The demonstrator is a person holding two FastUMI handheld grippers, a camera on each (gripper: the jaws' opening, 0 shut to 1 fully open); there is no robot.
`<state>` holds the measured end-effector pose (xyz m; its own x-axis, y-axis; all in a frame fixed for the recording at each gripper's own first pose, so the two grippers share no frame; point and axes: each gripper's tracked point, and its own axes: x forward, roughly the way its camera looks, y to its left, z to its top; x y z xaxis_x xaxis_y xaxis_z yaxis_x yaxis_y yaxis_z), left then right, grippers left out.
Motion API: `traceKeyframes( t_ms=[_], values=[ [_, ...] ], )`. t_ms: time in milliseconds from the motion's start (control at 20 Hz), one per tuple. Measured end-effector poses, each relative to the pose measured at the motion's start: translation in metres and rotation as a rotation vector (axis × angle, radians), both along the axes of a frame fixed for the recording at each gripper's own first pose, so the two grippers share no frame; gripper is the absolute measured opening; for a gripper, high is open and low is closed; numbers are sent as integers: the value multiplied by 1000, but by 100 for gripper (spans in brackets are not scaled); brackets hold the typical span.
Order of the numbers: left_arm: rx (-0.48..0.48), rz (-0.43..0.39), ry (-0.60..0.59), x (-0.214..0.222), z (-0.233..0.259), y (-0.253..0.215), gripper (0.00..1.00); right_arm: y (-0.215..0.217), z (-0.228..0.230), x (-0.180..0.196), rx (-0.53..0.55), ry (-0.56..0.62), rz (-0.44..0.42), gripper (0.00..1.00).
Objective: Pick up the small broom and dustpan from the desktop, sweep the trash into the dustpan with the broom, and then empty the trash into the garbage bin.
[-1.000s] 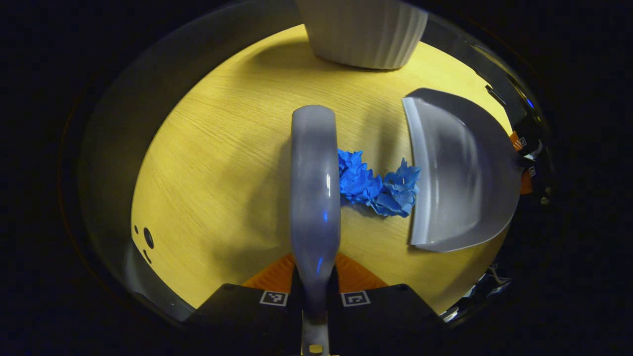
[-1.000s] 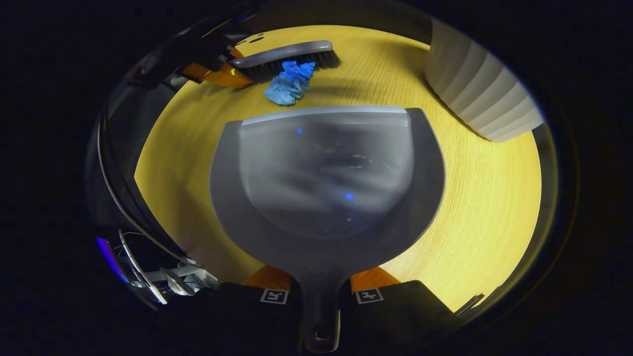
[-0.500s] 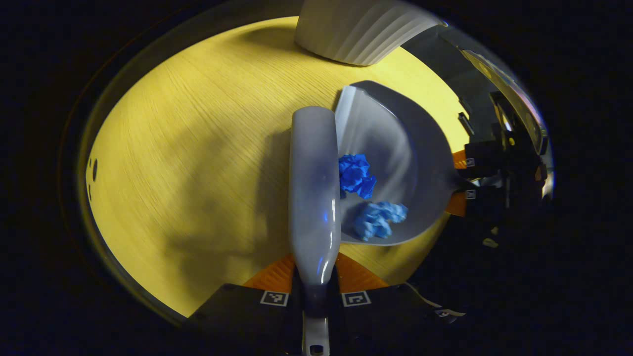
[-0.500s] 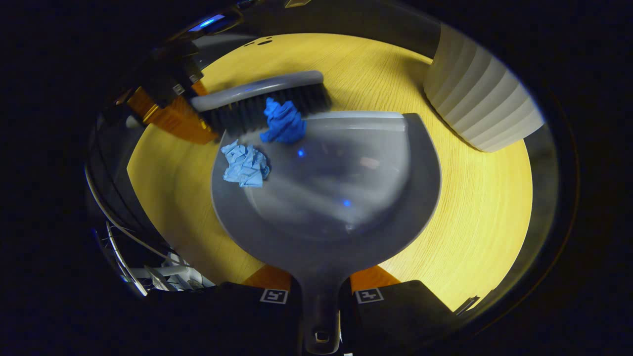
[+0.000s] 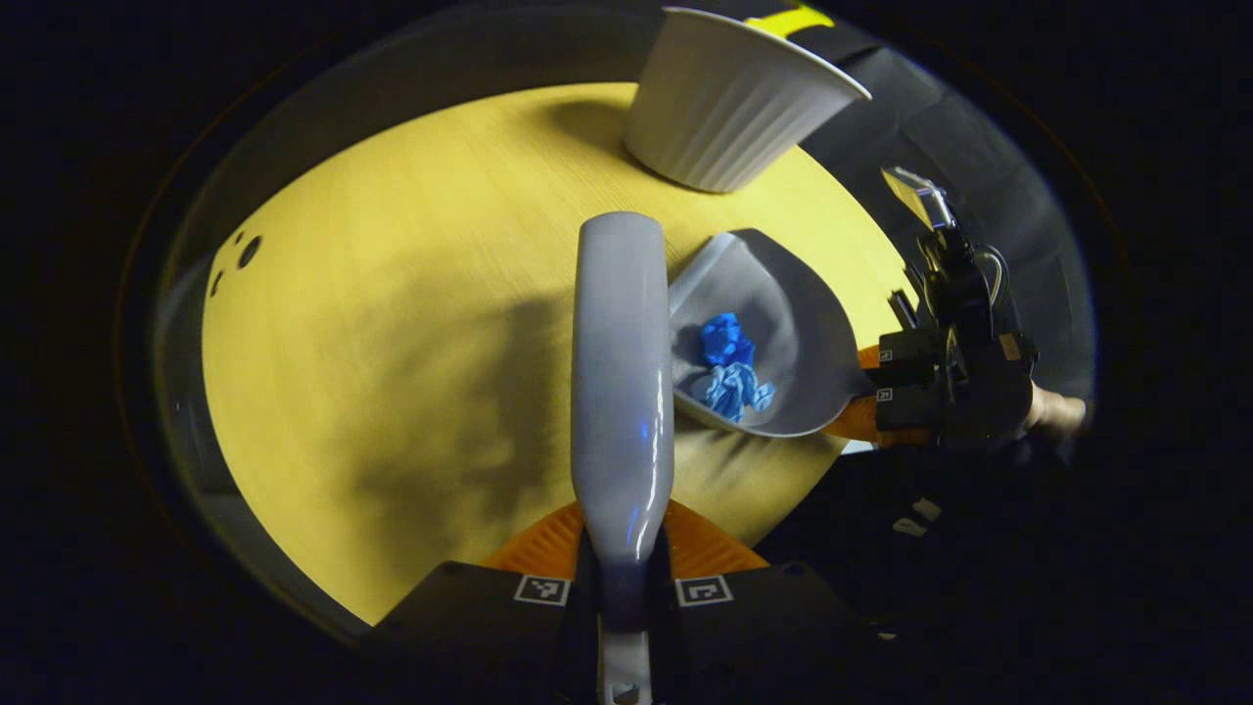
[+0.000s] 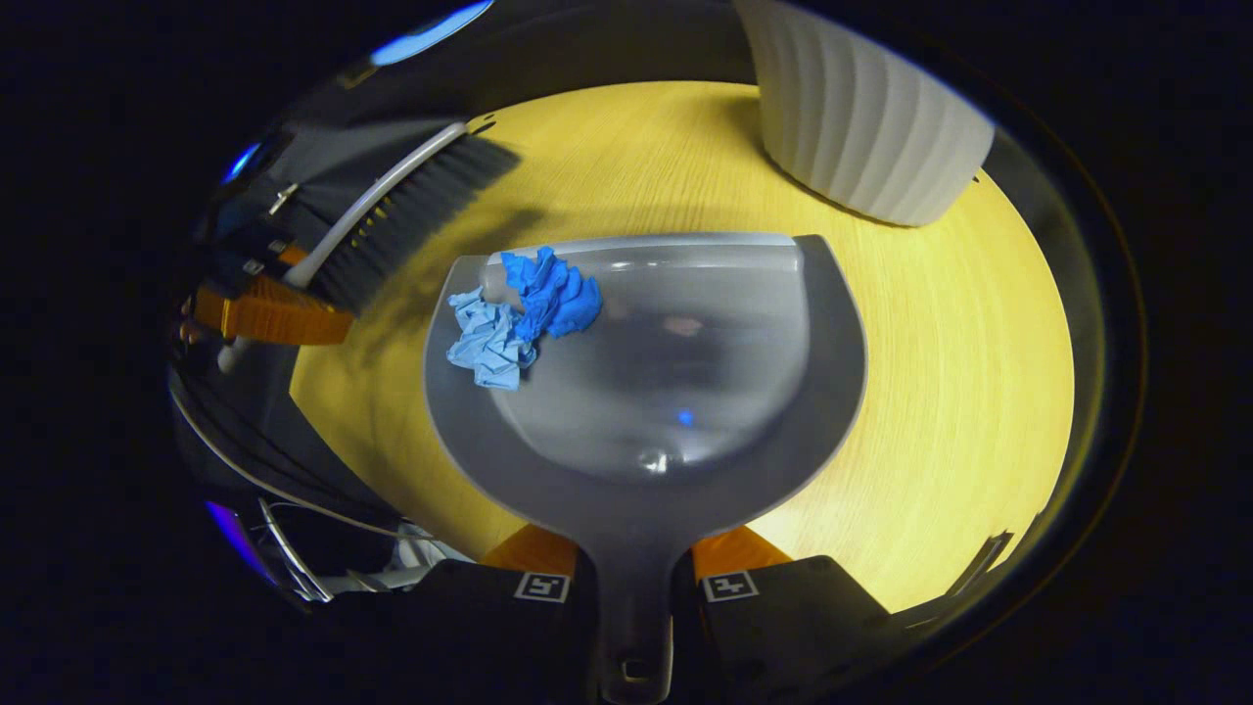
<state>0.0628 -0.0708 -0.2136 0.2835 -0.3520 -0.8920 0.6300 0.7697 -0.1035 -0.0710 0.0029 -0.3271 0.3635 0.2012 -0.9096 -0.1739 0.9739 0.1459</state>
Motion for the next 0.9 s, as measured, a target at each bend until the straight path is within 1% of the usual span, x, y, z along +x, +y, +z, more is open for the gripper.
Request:
traceKeyframes(
  t_ms=[50, 150, 250, 300, 350, 400, 450, 550, 700, 750, 800, 900],
  values=[
    [-18, 43, -21, -3, 0, 8, 25, -3, 1, 1, -3, -10, 10, 34],
    [-52, 122, -65, -7, -11, 22, 25, -4, 3, 2, -21, -30, 48, 34],
    [-83, 201, -96, -8, -23, 29, 25, -5, 9, 9, -17, -31, 75, 34],
    [-92, 241, -105, -7, -31, 35, 28, -5, 6, 8, -1, -21, 72, 34],
    [-107, 272, -118, -7, -37, 41, 25, -3, 7, 9, 26, -17, 64, 34],
    [-126, 296, -126, -9, -47, 48, 28, -4, 6, 11, 50, -23, 53, 34],
    [-139, 320, -128, -10, -59, 55, 25, -8, 2, 11, 51, -24, 44, 34],
    [-155, 355, -136, -13, -79, 72, 25, -12, 7, 5, 23, -31, 42, 34],
    [-174, 378, -138, -2, -115, 100, 25, -9, 38, 2, 9, -16, 46, 34],
    [-183, 383, -132, 1, -126, 109, 28, -11, 45, 2, 12, -12, 32, 34],
    [-186, 385, -120, 0, -139, 119, 25, -14, 49, 2, 15, -13, 20, 34],
    [-179, 383, -105, 3, -166, 141, 25, -26, 62, -1, 9, -34, 8, 34]
  ],
)
